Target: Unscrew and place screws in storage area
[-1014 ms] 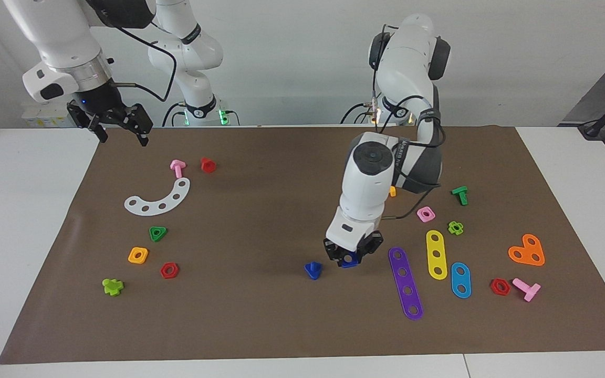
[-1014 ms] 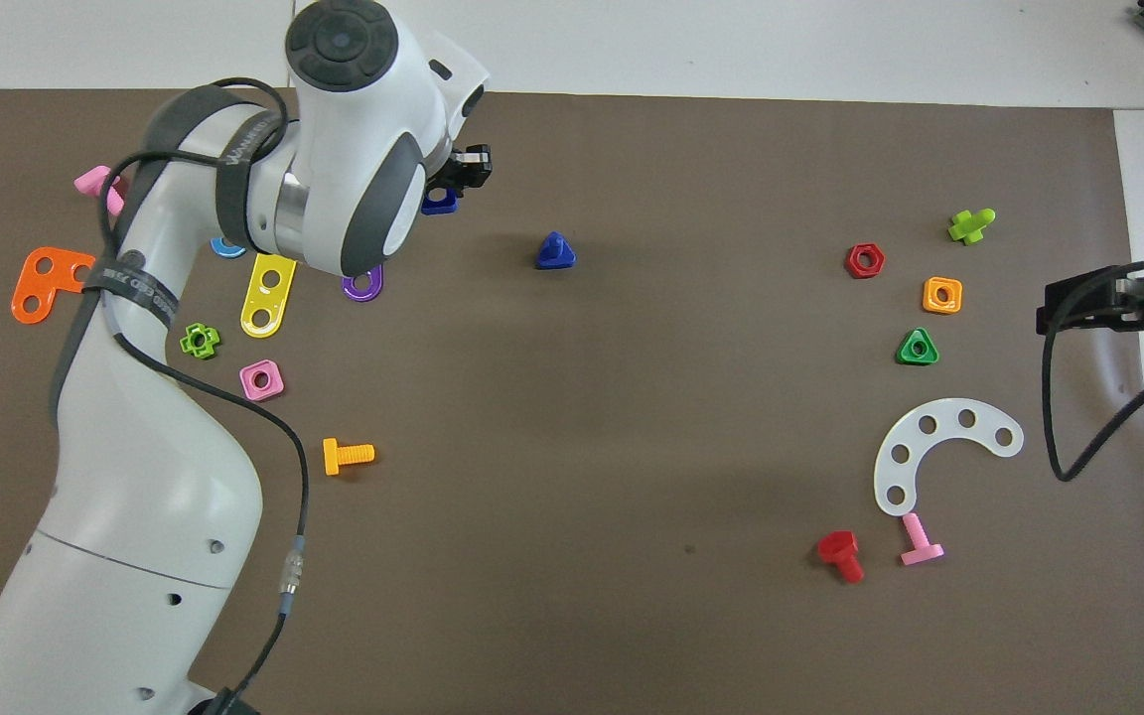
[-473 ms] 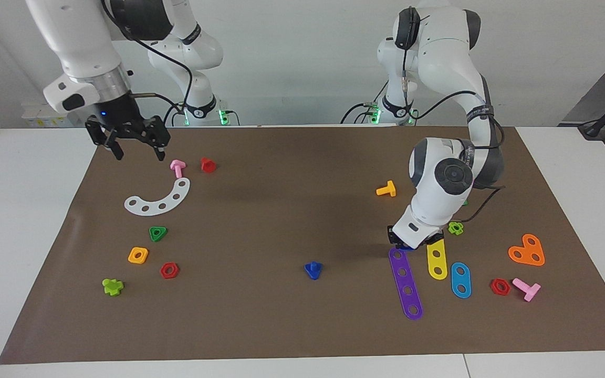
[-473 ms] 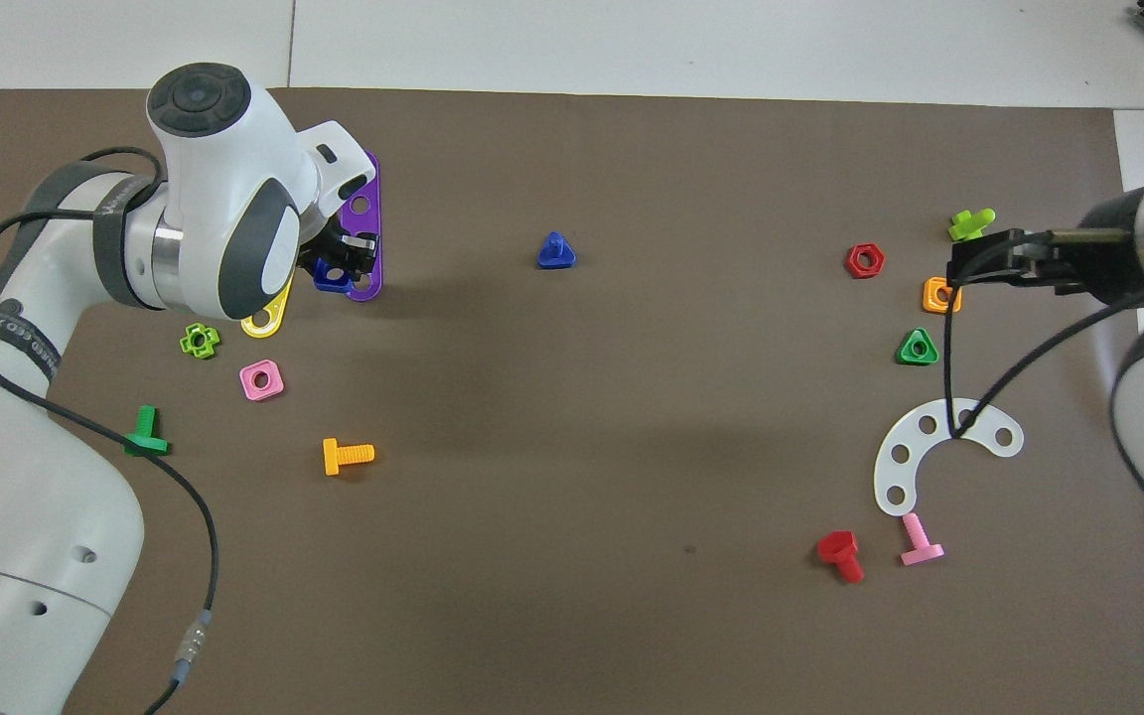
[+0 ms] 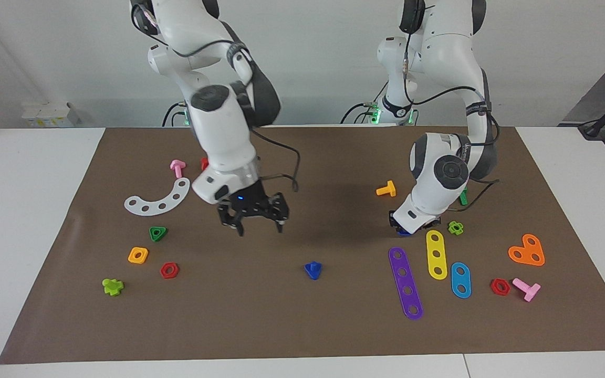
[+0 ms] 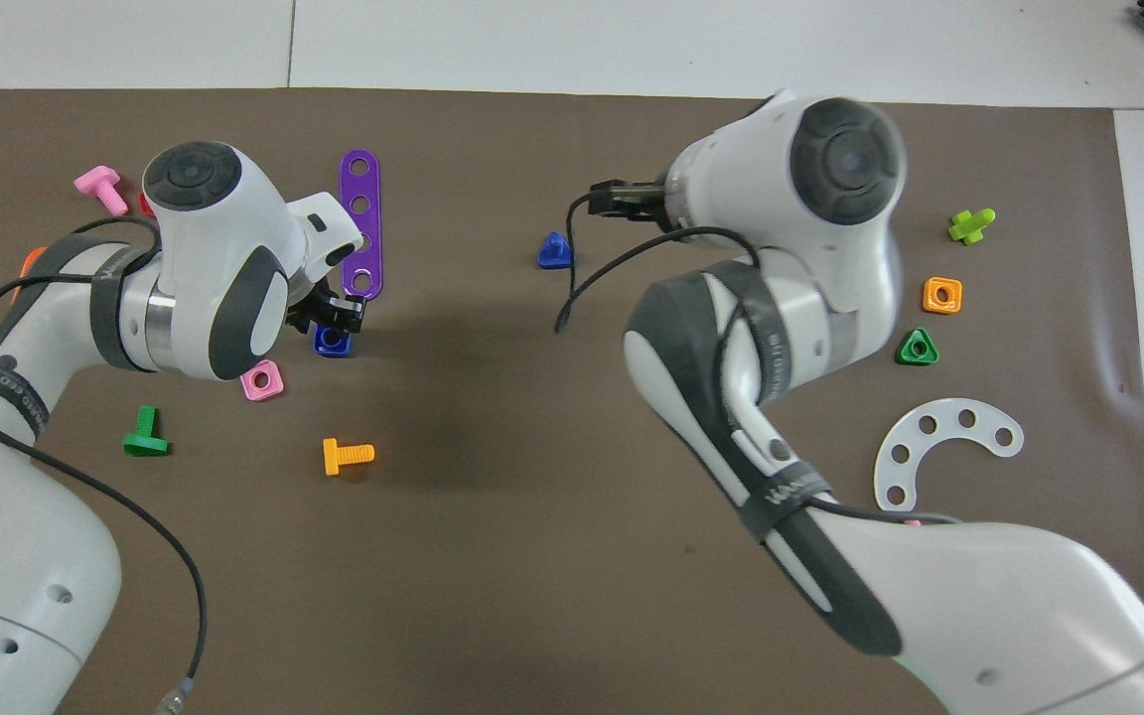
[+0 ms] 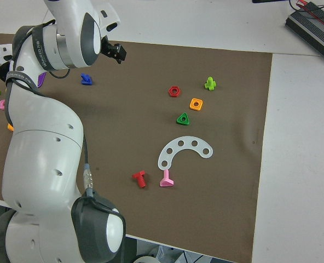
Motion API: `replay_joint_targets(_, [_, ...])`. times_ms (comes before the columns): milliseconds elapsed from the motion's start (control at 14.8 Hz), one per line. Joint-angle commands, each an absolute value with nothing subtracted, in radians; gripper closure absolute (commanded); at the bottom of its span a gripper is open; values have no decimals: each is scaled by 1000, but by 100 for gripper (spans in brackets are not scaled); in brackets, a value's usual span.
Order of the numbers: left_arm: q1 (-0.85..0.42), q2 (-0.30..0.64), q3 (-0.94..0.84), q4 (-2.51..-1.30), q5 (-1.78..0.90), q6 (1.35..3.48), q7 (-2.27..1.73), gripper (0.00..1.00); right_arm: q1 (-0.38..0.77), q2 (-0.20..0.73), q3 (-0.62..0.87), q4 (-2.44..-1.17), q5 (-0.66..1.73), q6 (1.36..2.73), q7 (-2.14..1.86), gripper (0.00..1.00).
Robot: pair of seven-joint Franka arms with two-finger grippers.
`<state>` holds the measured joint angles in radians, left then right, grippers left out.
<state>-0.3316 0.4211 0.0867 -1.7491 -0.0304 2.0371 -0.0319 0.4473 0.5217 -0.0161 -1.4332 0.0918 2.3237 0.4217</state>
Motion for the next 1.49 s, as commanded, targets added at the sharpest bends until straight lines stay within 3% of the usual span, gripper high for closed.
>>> replay_joint_targets(0, [-321,374,84,-1810,-46,2079,-12,0,475,684,-17,-1329,78,2446,437,0])
replay_joint_targets(270, [-253,319,84,-1763,-48,2054,-14,0,514,722,-12,-1316,-82,2465,436,1])
replay_joint_targets(473, [-190,278,86,-1688,-61,1973,-17,0,514,733,-11,-1345,-92,2520,425,11])
replay_joint_targets(608, [-151,255,86,-1631,-60,1898,-17,0,515,733,-11,-1359,-92,2523,423,23])
replay_joint_targets(1014, [-97,157,86,-1595,-20,1780,-8,0,528,762,-11,-1376,-90,2568,402,31])
replay_joint_targets(1149, [-87,126,86,-1595,-17,1764,-9,0,526,767,-11,-1376,-94,2572,394,47])
replay_joint_targets(1284, [-87,118,86,-1568,-15,1720,-9,0,526,785,-11,-1371,-95,2615,391,53])
replay_joint_targets(1351, [-89,124,83,-1513,-12,1673,-9,0,528,788,-11,-1368,-95,2611,391,63])
replay_joint_targets(1419, [-98,138,83,-1446,-14,1604,-9,0,528,788,-12,-1365,-100,2605,391,85])
